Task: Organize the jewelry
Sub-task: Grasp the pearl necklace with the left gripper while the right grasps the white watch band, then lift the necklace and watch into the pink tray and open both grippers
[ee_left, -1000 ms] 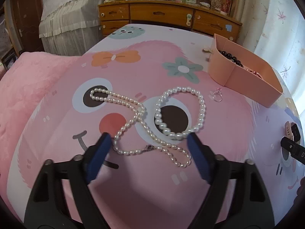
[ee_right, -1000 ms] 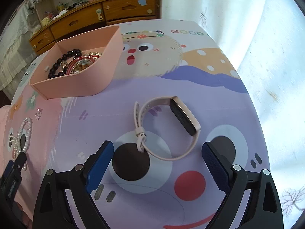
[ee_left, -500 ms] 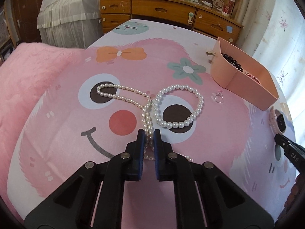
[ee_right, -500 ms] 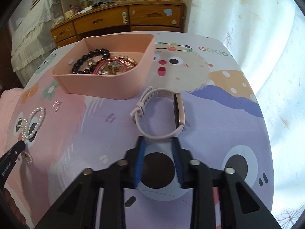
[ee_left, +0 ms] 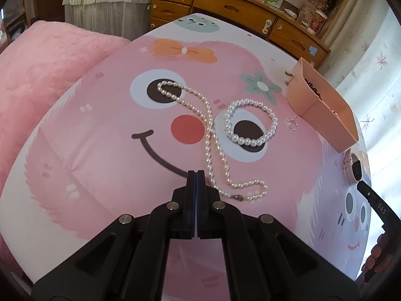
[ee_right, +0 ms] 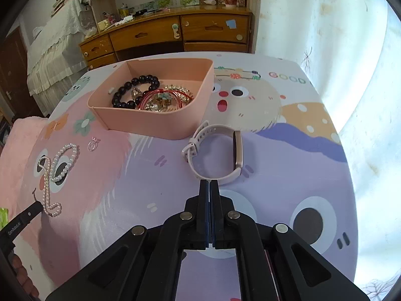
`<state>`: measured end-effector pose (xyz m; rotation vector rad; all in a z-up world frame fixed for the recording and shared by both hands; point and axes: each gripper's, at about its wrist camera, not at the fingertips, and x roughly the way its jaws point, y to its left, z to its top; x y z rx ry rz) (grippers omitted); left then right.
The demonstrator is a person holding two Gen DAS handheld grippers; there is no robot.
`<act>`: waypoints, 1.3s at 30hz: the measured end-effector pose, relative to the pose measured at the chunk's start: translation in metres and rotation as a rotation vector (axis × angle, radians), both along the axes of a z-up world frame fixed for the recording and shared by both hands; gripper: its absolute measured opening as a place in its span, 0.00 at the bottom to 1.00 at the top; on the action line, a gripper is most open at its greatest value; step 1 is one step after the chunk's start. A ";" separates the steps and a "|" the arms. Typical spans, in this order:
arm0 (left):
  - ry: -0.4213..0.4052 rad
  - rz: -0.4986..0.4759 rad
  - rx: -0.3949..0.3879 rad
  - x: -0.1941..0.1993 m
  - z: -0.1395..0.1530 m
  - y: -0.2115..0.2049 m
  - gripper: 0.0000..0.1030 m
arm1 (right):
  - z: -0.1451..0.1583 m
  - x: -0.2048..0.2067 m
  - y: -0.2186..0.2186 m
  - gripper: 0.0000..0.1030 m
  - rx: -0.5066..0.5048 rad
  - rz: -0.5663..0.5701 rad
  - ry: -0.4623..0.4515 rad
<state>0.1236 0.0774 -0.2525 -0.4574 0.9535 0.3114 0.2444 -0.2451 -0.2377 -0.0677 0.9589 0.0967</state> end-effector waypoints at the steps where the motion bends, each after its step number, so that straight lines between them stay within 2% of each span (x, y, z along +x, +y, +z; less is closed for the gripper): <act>1: 0.007 0.000 -0.002 -0.001 0.000 0.000 0.00 | 0.001 0.000 0.001 0.13 -0.012 0.008 -0.005; 3: -0.002 0.008 -0.042 -0.003 0.001 0.003 0.00 | 0.005 0.000 0.002 0.33 -0.029 0.019 -0.023; 4: -0.004 0.010 -0.067 -0.004 0.001 0.004 0.00 | 0.008 -0.001 0.002 0.35 -0.034 0.019 -0.048; 6: 0.000 0.013 -0.096 -0.003 0.002 0.005 0.00 | 0.011 0.001 0.000 0.35 -0.045 0.000 -0.076; 12: 0.009 -0.005 -0.064 0.004 0.009 -0.002 0.02 | 0.009 0.020 -0.009 0.35 -0.072 -0.066 -0.087; 13: 0.004 -0.007 -0.056 0.005 0.011 -0.002 0.08 | 0.007 0.024 -0.013 0.35 -0.068 -0.080 -0.080; 15: -0.019 -0.021 -0.023 0.006 0.017 -0.006 0.26 | 0.003 0.031 -0.019 0.27 -0.052 -0.099 -0.065; 16: -0.028 -0.026 -0.012 0.006 0.019 -0.007 0.39 | 0.001 0.033 -0.021 0.23 -0.047 -0.105 -0.059; 17: -0.038 -0.027 -0.005 0.006 0.021 -0.008 0.41 | -0.001 0.035 -0.023 0.17 -0.041 -0.107 -0.050; 21: -0.024 -0.019 -0.029 0.011 0.018 -0.005 0.41 | -0.007 0.038 -0.023 0.12 -0.037 -0.095 -0.037; 24: 0.004 -0.007 -0.002 0.014 0.013 -0.003 0.40 | -0.007 0.039 -0.021 0.12 -0.036 -0.095 -0.035; 29: 0.035 -0.019 0.035 0.019 0.008 -0.001 0.22 | -0.008 0.038 -0.016 0.11 -0.052 -0.082 -0.029; 32: 0.066 -0.031 0.074 0.022 0.004 -0.003 0.16 | -0.009 0.038 -0.016 0.09 -0.044 -0.088 -0.028; 36: 0.111 -0.105 0.199 0.031 0.002 -0.016 0.15 | -0.009 0.039 -0.017 0.09 -0.037 -0.089 -0.025; 38: 0.112 -0.146 0.210 0.035 0.002 -0.020 0.03 | -0.009 0.039 -0.017 0.09 -0.028 -0.090 -0.021; 39: 0.112 -0.147 0.203 0.036 0.003 -0.021 0.03 | -0.008 0.038 -0.018 0.09 -0.022 -0.092 -0.019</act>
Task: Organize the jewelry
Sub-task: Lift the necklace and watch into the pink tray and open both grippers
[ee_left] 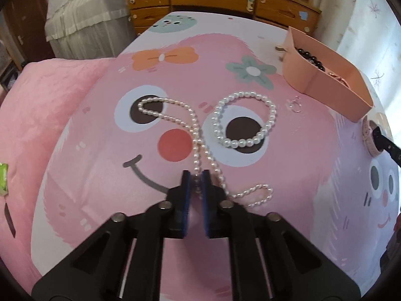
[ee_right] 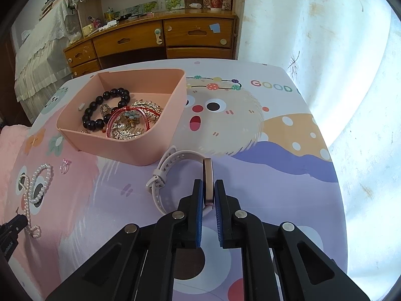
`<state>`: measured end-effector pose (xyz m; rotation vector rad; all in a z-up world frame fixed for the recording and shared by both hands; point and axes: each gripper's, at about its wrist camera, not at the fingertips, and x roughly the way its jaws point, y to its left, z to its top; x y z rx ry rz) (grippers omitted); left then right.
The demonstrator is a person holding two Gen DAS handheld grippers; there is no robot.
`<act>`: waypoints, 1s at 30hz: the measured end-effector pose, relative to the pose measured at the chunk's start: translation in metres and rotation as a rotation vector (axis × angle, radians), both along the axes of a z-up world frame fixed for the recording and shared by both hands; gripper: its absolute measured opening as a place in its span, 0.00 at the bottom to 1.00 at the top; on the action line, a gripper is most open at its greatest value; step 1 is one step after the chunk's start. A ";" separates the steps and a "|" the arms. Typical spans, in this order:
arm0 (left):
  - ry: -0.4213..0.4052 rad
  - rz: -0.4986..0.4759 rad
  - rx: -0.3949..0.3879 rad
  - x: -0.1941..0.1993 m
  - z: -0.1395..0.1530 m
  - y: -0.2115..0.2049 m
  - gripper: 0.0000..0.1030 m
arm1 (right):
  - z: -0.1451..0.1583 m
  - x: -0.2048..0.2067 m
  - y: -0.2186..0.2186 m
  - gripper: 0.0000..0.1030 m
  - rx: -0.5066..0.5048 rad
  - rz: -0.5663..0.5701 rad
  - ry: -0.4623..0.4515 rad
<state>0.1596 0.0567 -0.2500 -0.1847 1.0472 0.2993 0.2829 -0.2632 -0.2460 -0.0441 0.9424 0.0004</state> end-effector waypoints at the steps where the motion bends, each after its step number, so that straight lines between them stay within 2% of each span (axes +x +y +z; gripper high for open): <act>1: 0.002 0.005 -0.003 0.001 0.000 0.000 0.03 | 0.001 0.000 -0.001 0.09 0.009 -0.003 0.002; 7: -0.003 0.025 -0.063 -0.001 0.004 0.006 0.02 | 0.012 -0.009 0.002 0.09 0.027 0.018 -0.009; 11: -0.052 -0.010 -0.051 -0.005 0.020 0.002 0.02 | 0.024 -0.018 0.007 0.09 0.033 0.050 -0.033; 18: -0.131 -0.020 -0.092 -0.025 0.068 0.008 0.02 | 0.052 -0.036 0.026 0.09 0.053 0.122 -0.067; 27: -0.230 -0.094 -0.066 -0.030 0.144 0.013 0.02 | 0.101 -0.052 0.052 0.09 0.063 0.192 -0.147; 30: -0.251 -0.106 -0.082 -0.027 0.168 0.015 0.02 | 0.118 -0.056 0.059 0.09 0.066 0.203 -0.176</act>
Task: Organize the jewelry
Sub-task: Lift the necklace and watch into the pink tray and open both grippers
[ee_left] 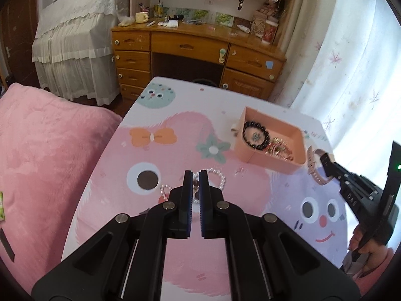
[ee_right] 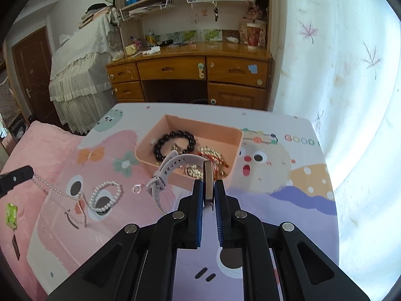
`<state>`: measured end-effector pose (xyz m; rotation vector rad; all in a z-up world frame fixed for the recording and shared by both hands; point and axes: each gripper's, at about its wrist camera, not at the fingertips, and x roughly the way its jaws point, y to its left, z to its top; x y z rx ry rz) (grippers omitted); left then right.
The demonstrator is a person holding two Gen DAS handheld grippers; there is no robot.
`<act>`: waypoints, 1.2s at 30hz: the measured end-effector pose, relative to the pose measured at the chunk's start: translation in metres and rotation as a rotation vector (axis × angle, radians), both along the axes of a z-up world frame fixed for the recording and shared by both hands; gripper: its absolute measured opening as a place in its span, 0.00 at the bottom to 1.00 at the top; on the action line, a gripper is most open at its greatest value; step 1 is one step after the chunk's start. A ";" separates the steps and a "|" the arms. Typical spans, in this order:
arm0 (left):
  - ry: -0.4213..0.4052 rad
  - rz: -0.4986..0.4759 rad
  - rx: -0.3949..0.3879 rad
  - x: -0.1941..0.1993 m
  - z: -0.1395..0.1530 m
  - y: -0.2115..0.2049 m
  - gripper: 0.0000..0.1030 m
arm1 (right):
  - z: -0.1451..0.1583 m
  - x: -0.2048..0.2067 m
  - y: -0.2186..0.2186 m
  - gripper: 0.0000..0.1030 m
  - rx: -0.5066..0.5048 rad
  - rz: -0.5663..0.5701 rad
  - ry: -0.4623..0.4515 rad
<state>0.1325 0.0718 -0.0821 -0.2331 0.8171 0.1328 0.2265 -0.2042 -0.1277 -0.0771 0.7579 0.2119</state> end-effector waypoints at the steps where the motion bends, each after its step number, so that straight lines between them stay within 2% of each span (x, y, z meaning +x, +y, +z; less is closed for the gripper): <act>1: -0.010 -0.008 -0.003 0.001 0.007 0.000 0.02 | 0.006 -0.002 0.003 0.09 0.004 0.007 -0.010; 5: -0.060 -0.048 -0.009 0.007 0.039 -0.003 0.02 | 0.027 -0.003 0.013 0.09 -0.004 0.019 -0.047; 8: -0.109 -0.095 -0.046 0.015 0.064 -0.006 0.02 | 0.040 -0.001 0.018 0.09 0.007 0.013 -0.068; 14: -0.209 -0.205 -0.038 0.036 0.106 -0.022 0.02 | 0.063 0.005 0.023 0.09 0.020 -0.014 -0.102; 20: -0.265 -0.311 -0.054 0.073 0.129 -0.047 0.02 | 0.074 0.019 0.027 0.09 0.022 -0.047 -0.115; 28: -0.286 -0.387 -0.092 0.137 0.133 -0.067 0.02 | 0.068 0.047 0.029 0.09 0.026 -0.093 -0.098; 36: -0.219 -0.427 -0.150 0.188 0.094 -0.072 0.02 | 0.028 0.079 0.025 0.09 0.033 -0.116 -0.027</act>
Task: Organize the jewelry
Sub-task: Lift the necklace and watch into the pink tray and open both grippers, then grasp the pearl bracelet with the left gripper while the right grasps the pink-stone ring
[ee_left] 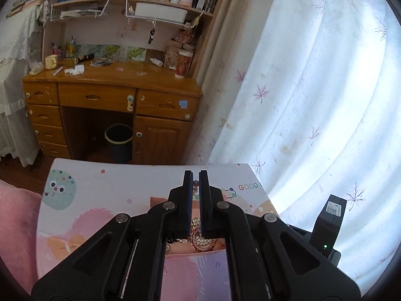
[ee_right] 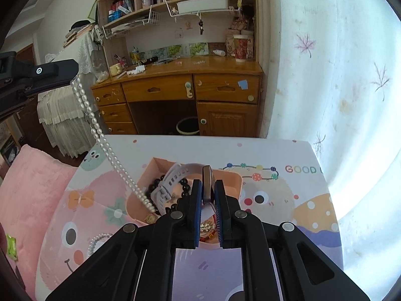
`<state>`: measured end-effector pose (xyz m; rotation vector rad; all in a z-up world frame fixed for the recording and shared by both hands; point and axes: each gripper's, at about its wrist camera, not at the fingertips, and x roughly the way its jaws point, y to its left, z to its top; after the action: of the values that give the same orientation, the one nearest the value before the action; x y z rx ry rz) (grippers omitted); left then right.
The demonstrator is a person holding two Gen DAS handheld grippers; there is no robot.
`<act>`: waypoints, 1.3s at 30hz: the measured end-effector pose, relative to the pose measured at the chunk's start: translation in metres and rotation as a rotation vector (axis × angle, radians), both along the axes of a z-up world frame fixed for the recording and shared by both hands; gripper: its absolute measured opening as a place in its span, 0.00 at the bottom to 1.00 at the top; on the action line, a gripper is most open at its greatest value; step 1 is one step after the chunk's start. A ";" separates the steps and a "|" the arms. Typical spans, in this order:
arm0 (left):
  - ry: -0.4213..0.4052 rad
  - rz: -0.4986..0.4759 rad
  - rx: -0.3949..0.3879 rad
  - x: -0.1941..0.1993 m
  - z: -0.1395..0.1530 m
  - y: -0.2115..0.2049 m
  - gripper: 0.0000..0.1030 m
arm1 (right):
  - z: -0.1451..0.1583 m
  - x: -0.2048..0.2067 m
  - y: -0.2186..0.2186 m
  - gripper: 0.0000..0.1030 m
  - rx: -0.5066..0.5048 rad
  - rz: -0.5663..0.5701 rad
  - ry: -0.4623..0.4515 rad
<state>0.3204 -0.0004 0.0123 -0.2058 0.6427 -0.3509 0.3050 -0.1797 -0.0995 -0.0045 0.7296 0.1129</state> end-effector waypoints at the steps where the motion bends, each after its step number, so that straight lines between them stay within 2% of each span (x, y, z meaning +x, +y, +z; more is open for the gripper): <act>1: 0.013 -0.006 -0.001 0.004 -0.008 -0.001 0.02 | -0.007 0.005 -0.001 0.09 0.003 -0.002 0.005; 7: 0.091 -0.040 -0.003 0.025 -0.054 -0.009 0.02 | -0.042 0.021 -0.003 0.09 0.042 0.015 0.041; 8: 0.105 -0.052 0.011 0.029 -0.061 -0.013 0.02 | -0.047 0.023 -0.003 0.11 0.042 0.027 0.051; 10: 0.119 -0.057 0.052 0.030 -0.073 -0.015 0.04 | -0.054 0.026 0.001 0.24 0.007 0.031 0.065; 11: 0.124 -0.058 0.077 0.031 -0.076 -0.017 0.09 | -0.056 0.025 0.003 0.39 -0.011 0.027 0.063; 12: 0.126 -0.058 0.096 0.032 -0.079 -0.018 0.14 | -0.058 0.025 0.003 0.43 -0.024 0.028 0.061; 14: 0.127 -0.055 0.103 0.032 -0.084 -0.016 0.52 | -0.061 0.025 0.004 0.43 -0.025 0.032 0.066; 16: 0.111 -0.037 0.095 0.027 -0.083 -0.010 0.60 | -0.063 0.025 0.005 0.43 -0.019 0.030 0.075; 19: 0.102 -0.024 0.130 0.025 -0.085 -0.004 0.61 | -0.064 0.023 0.005 0.45 -0.014 0.027 0.086; 23: 0.126 0.030 0.197 0.010 -0.095 0.010 0.67 | -0.060 0.013 0.007 0.67 0.019 0.023 0.090; 29: 0.259 0.110 0.252 -0.014 -0.128 0.058 0.67 | -0.052 -0.007 0.009 0.81 0.077 0.017 0.096; 32: 0.334 0.132 0.270 -0.031 -0.148 0.083 0.70 | -0.050 -0.014 0.008 0.82 0.116 0.015 0.114; 35: 0.373 0.132 0.298 -0.046 -0.162 0.094 0.71 | -0.051 -0.021 0.009 0.82 0.146 0.032 0.121; 39: 0.426 0.087 0.299 -0.064 -0.184 0.104 0.71 | -0.061 -0.032 0.024 0.82 0.107 0.068 0.113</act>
<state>0.2566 0.1032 -0.1719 -0.0198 1.0924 -0.1226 0.2730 -0.1561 -0.1603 0.0799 0.8355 0.2190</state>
